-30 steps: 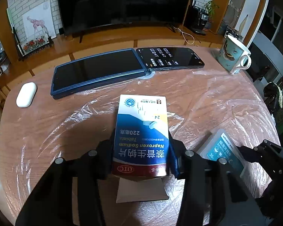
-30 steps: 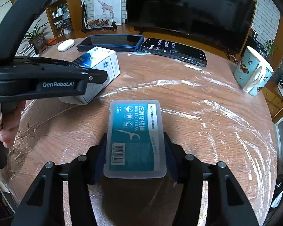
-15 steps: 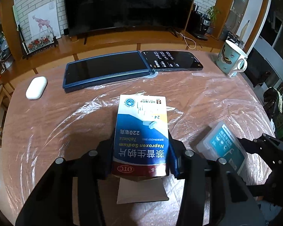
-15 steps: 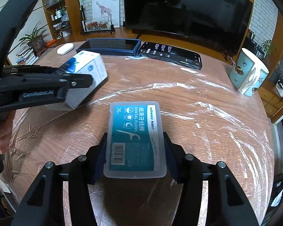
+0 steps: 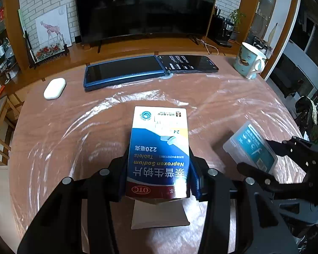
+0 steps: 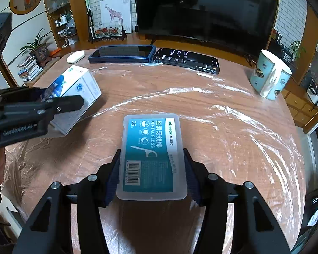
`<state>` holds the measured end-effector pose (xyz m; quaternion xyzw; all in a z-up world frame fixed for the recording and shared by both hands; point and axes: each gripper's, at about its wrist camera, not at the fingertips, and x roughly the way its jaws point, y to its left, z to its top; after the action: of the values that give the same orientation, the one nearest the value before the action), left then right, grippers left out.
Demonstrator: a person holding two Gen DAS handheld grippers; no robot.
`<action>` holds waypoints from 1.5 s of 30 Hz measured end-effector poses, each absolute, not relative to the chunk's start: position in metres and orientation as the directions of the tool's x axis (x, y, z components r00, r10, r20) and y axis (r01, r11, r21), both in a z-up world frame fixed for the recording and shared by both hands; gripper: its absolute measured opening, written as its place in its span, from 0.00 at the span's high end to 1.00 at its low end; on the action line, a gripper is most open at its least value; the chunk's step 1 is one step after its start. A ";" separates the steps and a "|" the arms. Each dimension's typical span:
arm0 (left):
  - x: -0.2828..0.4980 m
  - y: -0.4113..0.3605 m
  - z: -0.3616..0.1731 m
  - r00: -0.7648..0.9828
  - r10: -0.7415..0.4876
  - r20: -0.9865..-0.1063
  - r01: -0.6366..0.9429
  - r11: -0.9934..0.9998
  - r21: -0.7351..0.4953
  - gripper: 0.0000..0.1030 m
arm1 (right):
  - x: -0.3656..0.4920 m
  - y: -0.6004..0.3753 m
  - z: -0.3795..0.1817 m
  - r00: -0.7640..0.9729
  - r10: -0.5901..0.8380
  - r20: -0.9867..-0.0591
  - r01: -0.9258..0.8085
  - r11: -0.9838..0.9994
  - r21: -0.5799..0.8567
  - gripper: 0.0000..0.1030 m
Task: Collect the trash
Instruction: 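Carry the Naproxen box and floss box in both tools over the wastebasket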
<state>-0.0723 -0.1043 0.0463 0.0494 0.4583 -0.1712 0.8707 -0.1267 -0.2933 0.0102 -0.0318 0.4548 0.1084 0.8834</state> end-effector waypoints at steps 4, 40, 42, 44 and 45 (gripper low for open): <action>-0.089 -0.105 0.047 0.526 -0.248 -0.813 0.349 0.935 -0.060 0.54 | -0.139 -0.295 0.012 0.564 0.164 -0.810 -0.216 0.975 0.047 0.48; -0.206 -0.073 0.045 0.546 -0.231 -0.805 0.381 0.925 -0.008 0.54 | -0.258 -0.273 0.025 0.584 0.156 -0.797 -0.165 0.984 0.071 0.48; -0.211 -0.073 0.046 0.548 -0.232 -0.804 0.380 0.925 -0.009 0.54 | -0.264 -0.275 0.026 0.584 0.161 -0.795 -0.172 0.983 0.072 0.48; -0.217 -0.074 0.046 0.550 -0.232 -0.802 0.377 0.926 -0.009 0.54 | -0.268 -0.278 0.027 0.585 0.167 -0.793 -0.177 0.981 0.076 0.48; -0.221 -0.075 0.047 0.552 -0.229 -0.802 0.374 0.927 -0.008 0.54 | -0.271 -0.280 0.028 0.586 0.172 -0.792 -0.181 0.980 0.079 0.48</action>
<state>-0.2210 -0.0751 0.0465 0.0821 0.4409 -0.1721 0.8771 -0.2710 -0.2801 0.0276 -0.0051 0.4441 0.0991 0.8905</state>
